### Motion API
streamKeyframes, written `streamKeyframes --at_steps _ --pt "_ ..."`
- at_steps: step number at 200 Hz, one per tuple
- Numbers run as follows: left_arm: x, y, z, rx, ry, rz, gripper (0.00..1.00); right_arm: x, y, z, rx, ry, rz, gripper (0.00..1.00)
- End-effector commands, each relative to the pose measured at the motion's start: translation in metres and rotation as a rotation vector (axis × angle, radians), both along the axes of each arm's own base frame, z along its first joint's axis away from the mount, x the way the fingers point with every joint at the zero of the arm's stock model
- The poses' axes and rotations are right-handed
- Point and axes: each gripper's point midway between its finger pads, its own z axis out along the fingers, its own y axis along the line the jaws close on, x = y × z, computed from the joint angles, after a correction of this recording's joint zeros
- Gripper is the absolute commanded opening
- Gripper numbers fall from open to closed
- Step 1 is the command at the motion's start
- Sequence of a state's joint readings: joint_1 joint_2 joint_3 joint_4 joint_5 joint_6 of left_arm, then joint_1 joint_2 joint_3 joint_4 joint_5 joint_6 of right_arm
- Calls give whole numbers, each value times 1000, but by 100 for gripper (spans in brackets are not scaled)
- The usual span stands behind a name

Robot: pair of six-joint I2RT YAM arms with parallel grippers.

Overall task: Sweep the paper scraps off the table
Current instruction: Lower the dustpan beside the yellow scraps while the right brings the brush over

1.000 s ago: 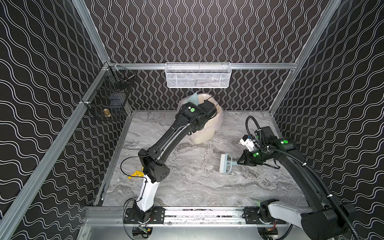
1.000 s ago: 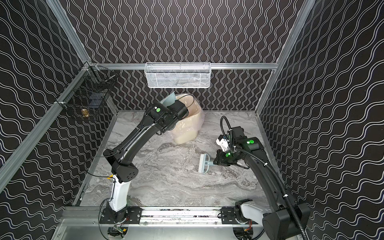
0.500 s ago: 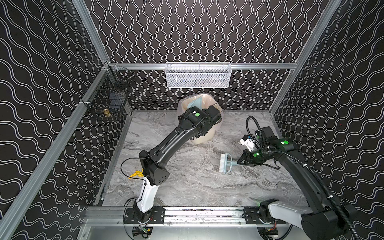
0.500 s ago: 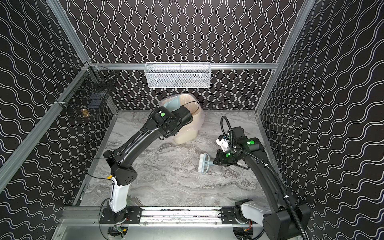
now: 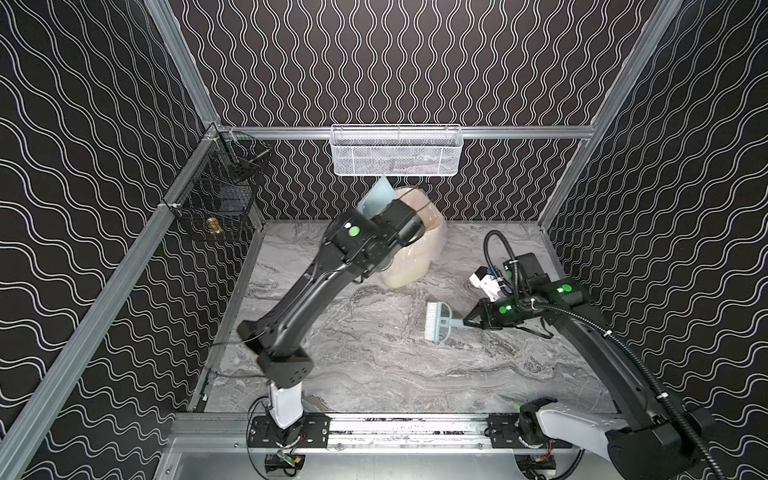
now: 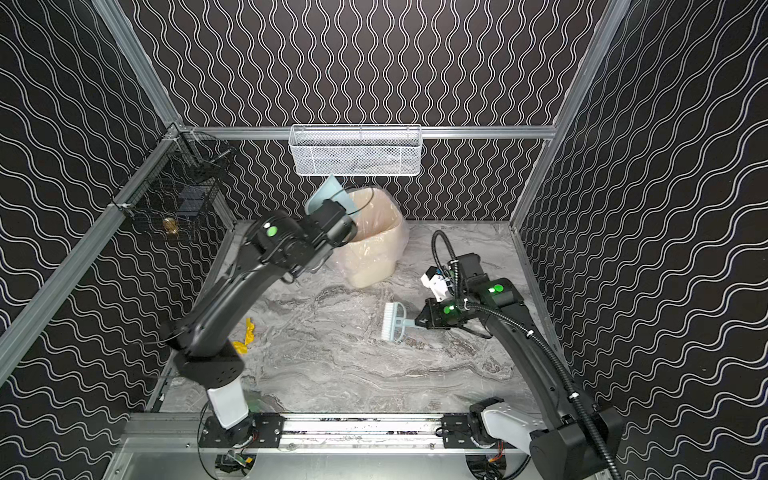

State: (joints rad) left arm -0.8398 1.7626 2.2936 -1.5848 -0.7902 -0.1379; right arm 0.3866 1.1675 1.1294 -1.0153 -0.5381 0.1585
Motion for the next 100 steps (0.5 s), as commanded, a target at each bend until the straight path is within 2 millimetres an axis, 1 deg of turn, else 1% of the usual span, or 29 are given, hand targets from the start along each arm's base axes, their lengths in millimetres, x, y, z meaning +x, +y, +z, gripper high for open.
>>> streamKeyframes --at_steps 1,7,35,55,72,79,100 --pt "-24 -5 -4 -266 31 41 0 3 42 11 107 -66 59 0" --pt "-30 -1 -3 -303 31 49 0 -1 53 10 118 -56 81 0" --pt "-55 21 -4 -417 59 88 0 -7 106 13 191 -91 178 0" --pt "-68 43 -9 -491 84 142 0 -9 143 14 225 -108 244 0" --pt "-79 56 -14 -538 107 167 0 -11 176 11 259 -107 291 0" --pt "-83 60 -15 -554 114 175 0 -12 190 10 277 -109 307 0" --pt "-92 69 -20 -582 132 187 0 -22 234 6 332 -99 370 0"
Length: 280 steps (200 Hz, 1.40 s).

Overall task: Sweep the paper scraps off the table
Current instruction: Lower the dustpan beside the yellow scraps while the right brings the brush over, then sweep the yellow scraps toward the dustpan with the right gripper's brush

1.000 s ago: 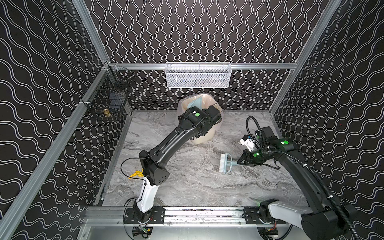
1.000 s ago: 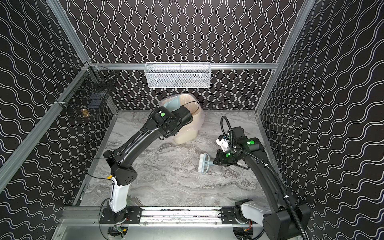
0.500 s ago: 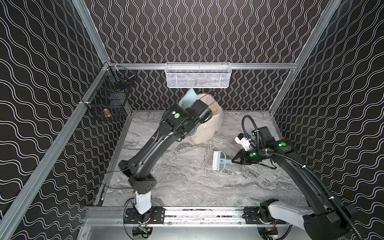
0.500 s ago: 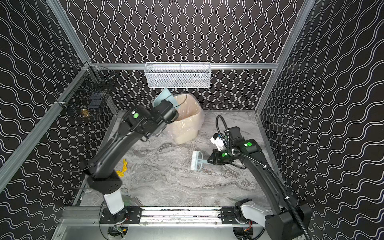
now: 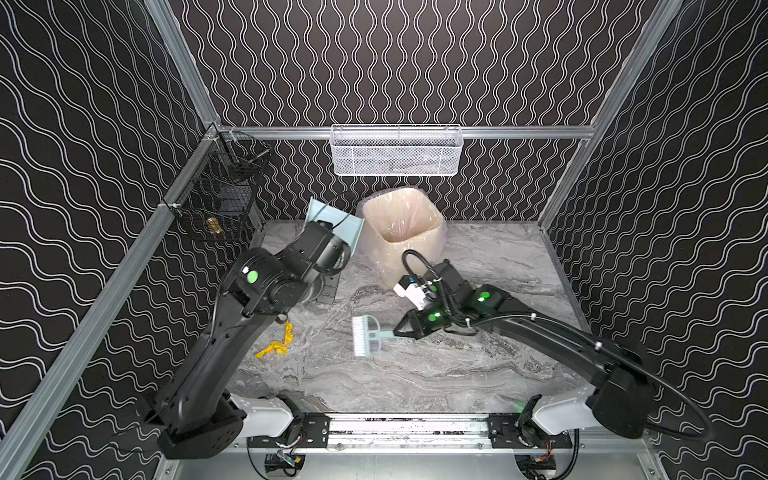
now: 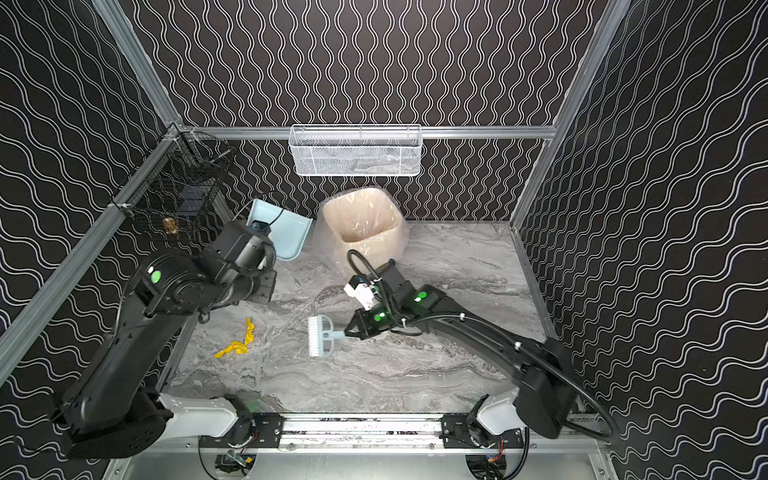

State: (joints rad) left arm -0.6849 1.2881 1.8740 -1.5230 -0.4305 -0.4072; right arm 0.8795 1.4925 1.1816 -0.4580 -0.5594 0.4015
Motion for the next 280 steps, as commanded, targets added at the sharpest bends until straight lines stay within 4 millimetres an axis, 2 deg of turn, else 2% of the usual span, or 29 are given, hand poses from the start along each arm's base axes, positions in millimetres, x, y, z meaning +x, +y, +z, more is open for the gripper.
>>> streamKeyframes --at_steps 1,37,52,57,73,108,142,182,208,229,253,280 --pt "-9 -2 -4 -95 31 4 0 2 54 19 147 -34 40 0" --pt "-17 1 -14 -115 75 -6 0 -14 126 8 213 -26 151 0" --pt "-18 1 -17 -113 87 -13 0 -18 149 5 248 -16 176 0" --pt "-18 1 -17 -112 89 -19 0 -18 158 -8 240 0 181 0" --pt "-18 2 -17 -112 88 -21 0 -18 178 -15 269 16 194 0" --pt "-15 0 -20 -106 106 -36 0 -13 216 -40 293 45 193 0" --pt "-9 -1 -21 -108 109 -39 0 0 240 -67 304 75 152 0" --pt "-2 -1 -26 -119 125 -41 0 13 272 -82 314 99 141 0" --pt "1 0 -32 -132 141 -37 0 18 278 -108 248 136 115 0" --pt "2 0 -37 -147 154 -33 0 25 269 -128 171 154 70 0" --pt "3 0 -41 -158 161 -27 0 33 248 -141 97 180 28 0" --pt "4 1 -45 -161 171 -24 0 38 210 -151 20 208 -21 0"
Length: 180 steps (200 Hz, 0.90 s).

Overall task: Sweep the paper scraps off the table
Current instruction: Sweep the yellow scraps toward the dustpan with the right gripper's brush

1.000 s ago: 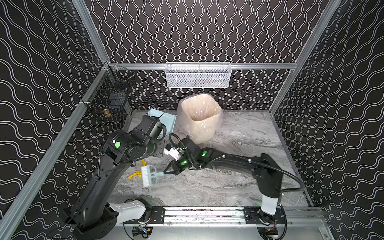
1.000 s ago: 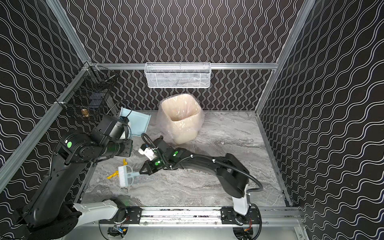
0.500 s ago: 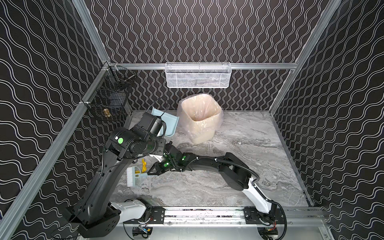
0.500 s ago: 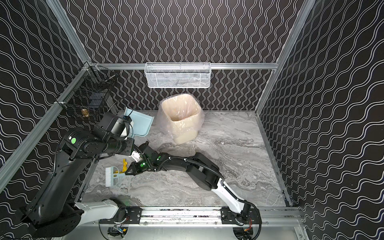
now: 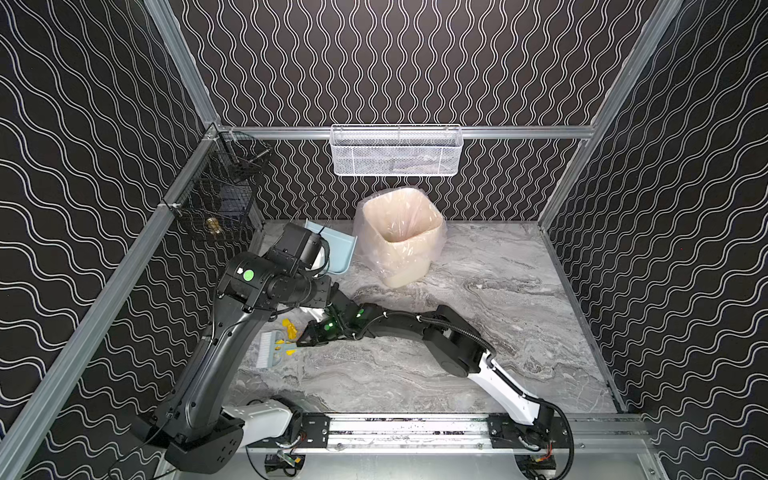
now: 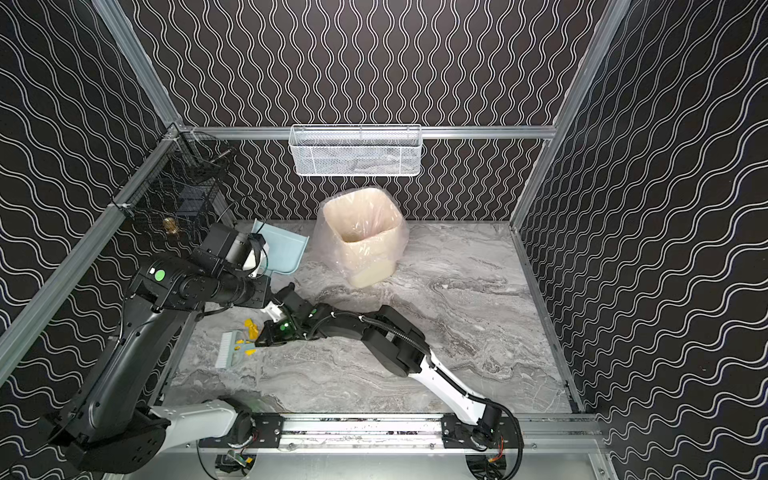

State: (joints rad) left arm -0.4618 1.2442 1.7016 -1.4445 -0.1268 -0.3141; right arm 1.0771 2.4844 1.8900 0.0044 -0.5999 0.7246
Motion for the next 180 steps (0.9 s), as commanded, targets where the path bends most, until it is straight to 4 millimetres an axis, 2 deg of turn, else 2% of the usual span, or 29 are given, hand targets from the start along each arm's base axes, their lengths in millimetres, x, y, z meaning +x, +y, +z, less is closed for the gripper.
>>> streamKeyframes --at_steps 1,55,66,80,99,102,110,136,161,164,180 --pt "3 -4 1 -21 -12 -14 0 6 -32 -9 -103 23 -56 0" --pt "2 -4 -9 -29 10 -12 0 -3 -138 -22 -262 95 -123 0" --pt "2 -5 -10 -34 14 -13 0 -5 -156 -16 -273 92 -137 0" --pt "2 -6 -12 -37 18 -15 0 -7 -170 0 -256 81 -141 0" --pt "4 -5 -15 -33 27 -13 0 -12 -175 26 -222 46 -119 0" --pt "3 -5 -15 -32 27 -14 0 -13 -174 41 -190 30 -111 0" --pt "3 -4 -15 -32 24 -11 0 -13 -173 55 -158 14 -107 0" --pt "3 -3 -15 -37 25 -5 0 -12 -154 90 -5 -4 -78 0" --pt "4 -4 -15 -44 26 -6 0 13 -134 101 82 -30 -111 0" --pt "4 -4 -15 -45 25 -7 0 18 -131 91 75 -19 -120 0" --pt "5 -5 -15 -46 24 -9 0 40 -119 88 114 -19 -158 0"
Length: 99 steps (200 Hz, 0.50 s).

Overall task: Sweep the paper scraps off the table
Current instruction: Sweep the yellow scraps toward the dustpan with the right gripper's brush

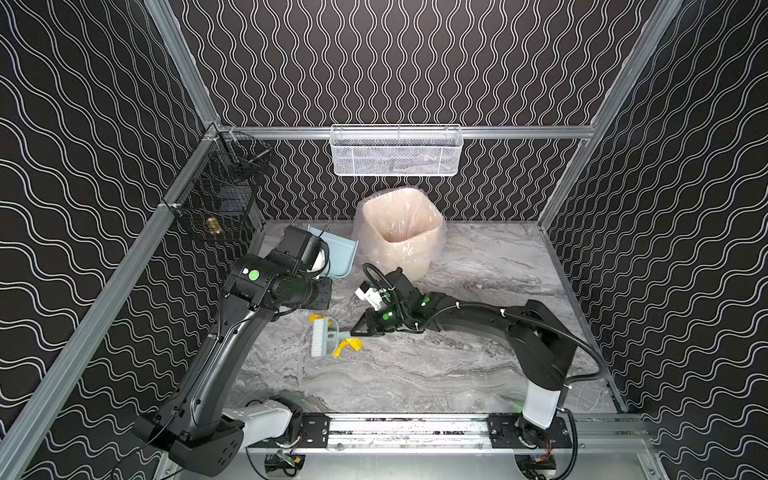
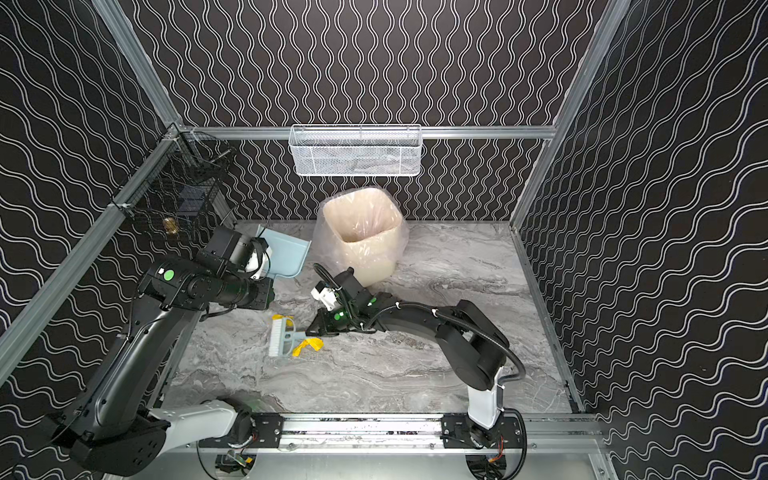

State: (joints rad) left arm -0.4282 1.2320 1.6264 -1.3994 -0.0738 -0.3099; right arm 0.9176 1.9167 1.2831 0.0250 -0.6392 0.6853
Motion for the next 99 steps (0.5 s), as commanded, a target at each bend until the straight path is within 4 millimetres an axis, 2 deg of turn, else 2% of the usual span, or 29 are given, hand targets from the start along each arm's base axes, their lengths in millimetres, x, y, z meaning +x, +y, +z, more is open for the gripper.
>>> streamKeyframes --at_steps 1,16,33,62,80,99 --pt "3 -3 1 -14 -12 -14 0 31 22 11 112 -24 -52 0" --pt "4 -3 2 -13 -16 -14 0 49 31 9 133 -35 -81 0" --pt "4 -3 1 -11 -10 -20 0 63 40 -3 123 -26 -99 0" --pt "6 -6 -5 -10 5 -34 0 75 50 -25 78 15 -108 0" --pt "5 -7 -11 -9 21 -45 0 72 43 -34 27 35 -101 0" --pt "3 -7 -17 -5 42 -53 0 59 23 -47 -48 73 -87 0"
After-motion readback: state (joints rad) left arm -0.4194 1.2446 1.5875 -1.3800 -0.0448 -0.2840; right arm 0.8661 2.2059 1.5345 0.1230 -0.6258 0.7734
